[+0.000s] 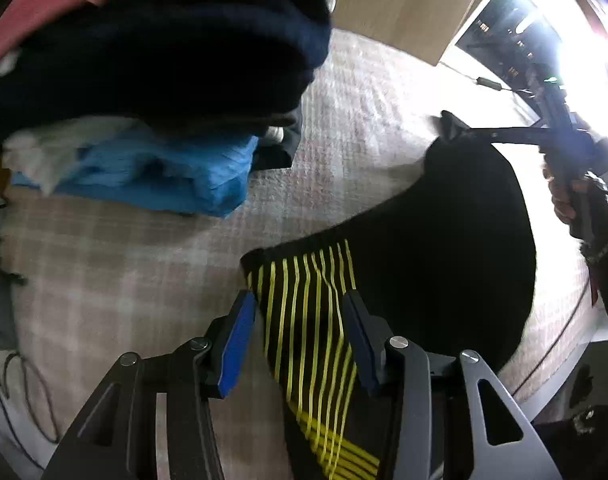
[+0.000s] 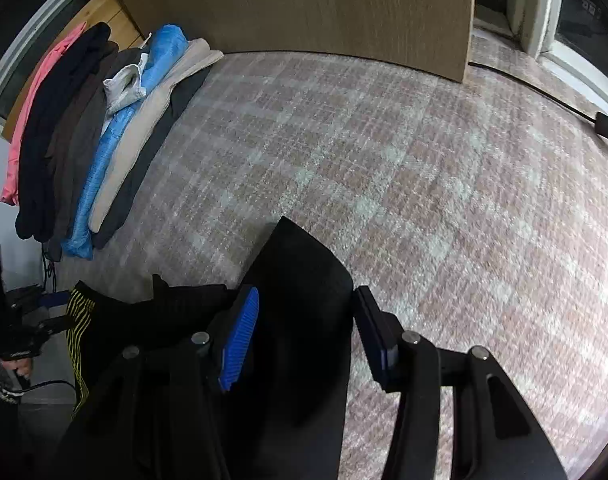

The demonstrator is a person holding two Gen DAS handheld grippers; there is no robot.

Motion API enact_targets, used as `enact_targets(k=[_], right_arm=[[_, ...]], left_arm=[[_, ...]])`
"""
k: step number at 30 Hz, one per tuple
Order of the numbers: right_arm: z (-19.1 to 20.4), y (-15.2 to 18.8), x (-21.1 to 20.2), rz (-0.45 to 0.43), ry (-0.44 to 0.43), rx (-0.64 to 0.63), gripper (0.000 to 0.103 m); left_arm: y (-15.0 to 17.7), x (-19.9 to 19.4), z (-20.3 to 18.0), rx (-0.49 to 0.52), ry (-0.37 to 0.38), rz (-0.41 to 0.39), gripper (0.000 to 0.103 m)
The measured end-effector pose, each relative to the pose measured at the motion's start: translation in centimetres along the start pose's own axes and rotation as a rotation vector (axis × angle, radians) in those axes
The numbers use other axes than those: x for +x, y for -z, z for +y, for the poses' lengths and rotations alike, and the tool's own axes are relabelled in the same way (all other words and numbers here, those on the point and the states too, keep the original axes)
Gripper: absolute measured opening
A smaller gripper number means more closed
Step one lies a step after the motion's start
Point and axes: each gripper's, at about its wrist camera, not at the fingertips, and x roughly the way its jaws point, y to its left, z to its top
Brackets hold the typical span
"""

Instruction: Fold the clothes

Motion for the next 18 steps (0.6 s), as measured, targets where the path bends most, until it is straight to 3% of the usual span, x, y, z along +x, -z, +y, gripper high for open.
enact_targets(k=[3, 7, 10, 11, 12, 13, 14, 18], right_arm=[[-0.1, -0.6, 0.3, 0.010, -0.020, -0.005, 0.049], [0.0, -1.3, 0.7, 0.014, -0.026, -0.017, 0.049], [0.1, -1.7, 0.9, -0.003, -0.023, -0.028, 0.049], [0.1, -1.7, 0.9, -0.008, -0.022, -0.033, 0.046], [0.2, -1.7, 0.9, -0.008, -0.023, -0.037, 0.024], [0.3, -1.6, 1.0, 0.007, -0.032, -0.039, 0.010], [0.4, -1.4, 0.9, 0.016, -0.036, -0.042, 0.004], [0.6, -0.1, -2.0, -0.049, -0.027, -0.036, 0.004]], left_arm=[[-0.7, 0.5, -0.2, -0.002, 0.017, 0.004, 0.041], [-0.8, 0.7, -0.5, 0.013, -0.010, 0.014, 0.012], [-0.3, 0.1, -0.2, 0.022, -0.002, -0.007, 0.004], [-0.1, -0.3, -0.2, 0.025, 0.000, -0.016, 0.004], [0.0, -0.7, -0.1, 0.027, 0.004, -0.025, 0.003], [0.3, -1.3, -0.1, 0.033, 0.008, -0.032, 0.003], [0.5, -1.8, -0.2, 0.039, 0.012, -0.039, 0.003], [1.8, -5.2, 0.0, 0.062, 0.019, -0.100, 0.002]])
